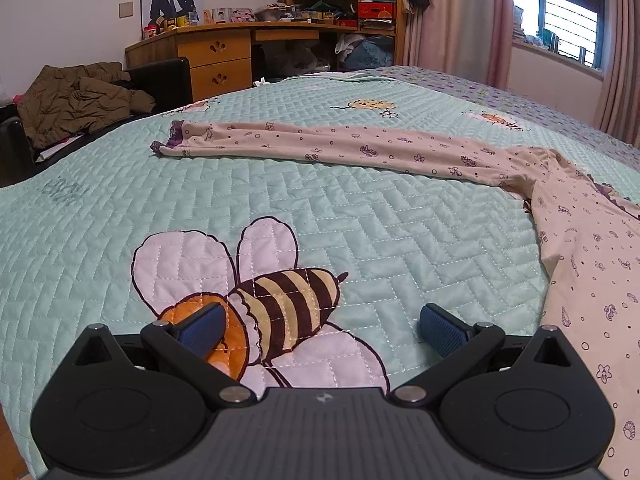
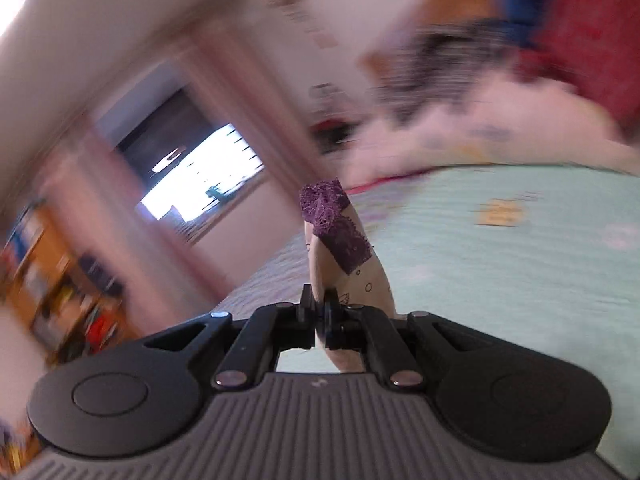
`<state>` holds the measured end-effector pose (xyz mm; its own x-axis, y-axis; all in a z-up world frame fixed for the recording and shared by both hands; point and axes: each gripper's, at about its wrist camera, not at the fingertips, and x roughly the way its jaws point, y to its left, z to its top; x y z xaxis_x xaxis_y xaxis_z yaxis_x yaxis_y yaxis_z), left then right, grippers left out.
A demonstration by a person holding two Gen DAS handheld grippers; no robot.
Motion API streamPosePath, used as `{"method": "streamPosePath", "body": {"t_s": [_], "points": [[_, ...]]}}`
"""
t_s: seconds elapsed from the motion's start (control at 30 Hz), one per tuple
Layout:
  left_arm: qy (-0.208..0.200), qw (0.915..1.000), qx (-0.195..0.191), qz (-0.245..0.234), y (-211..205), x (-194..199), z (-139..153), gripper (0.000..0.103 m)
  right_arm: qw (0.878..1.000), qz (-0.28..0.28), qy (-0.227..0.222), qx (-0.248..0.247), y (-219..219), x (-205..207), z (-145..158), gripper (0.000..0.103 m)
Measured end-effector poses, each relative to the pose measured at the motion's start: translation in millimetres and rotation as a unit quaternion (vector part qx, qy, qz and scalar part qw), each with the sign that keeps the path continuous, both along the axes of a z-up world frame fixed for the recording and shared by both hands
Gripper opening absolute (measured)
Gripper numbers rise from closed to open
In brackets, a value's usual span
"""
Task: Fold clothes
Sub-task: 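Carry the cuff across the nightgown body and open the right gripper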
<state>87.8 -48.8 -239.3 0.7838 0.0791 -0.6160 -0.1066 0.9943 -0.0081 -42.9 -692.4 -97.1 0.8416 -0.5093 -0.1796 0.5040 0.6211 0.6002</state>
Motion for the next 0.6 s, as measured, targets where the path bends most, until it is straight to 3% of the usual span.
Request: {"method": "streamPosePath", "body": {"t_s": [0.13,0.3,0.47,0.53,0.6], "points": [[-0.002,0.9999,-0.01,-0.006,1.6,-0.1,-0.1,0.102,0.994,0.091,0.02,-0.047,81.3,106.1,18.9,0.005],[-0.008,0.9995,-0.027,-0.012,5.3,-1.1,-0.4,0.102,0.974,0.191,0.088,-0.082,188.7,230.0,-11.4,0.005],[-0.008,0.9993,-0.033,-0.017,7.0,0.1,-0.3,0.102,0.929,0.262,0.235,-0.111,275.6,295.2,-91.3,0.005],[-0.008,0.9991,-0.037,-0.018,8.2,0.0,-0.2,0.102,0.906,0.283,0.289,-0.125,298.2,295.9,-119.3,0.005],[-0.007,0.9991,-0.037,-0.017,7.9,0.6,-0.2,0.102,0.891,0.299,0.313,-0.135,312.0,290.9,-134.3,0.008]]}}
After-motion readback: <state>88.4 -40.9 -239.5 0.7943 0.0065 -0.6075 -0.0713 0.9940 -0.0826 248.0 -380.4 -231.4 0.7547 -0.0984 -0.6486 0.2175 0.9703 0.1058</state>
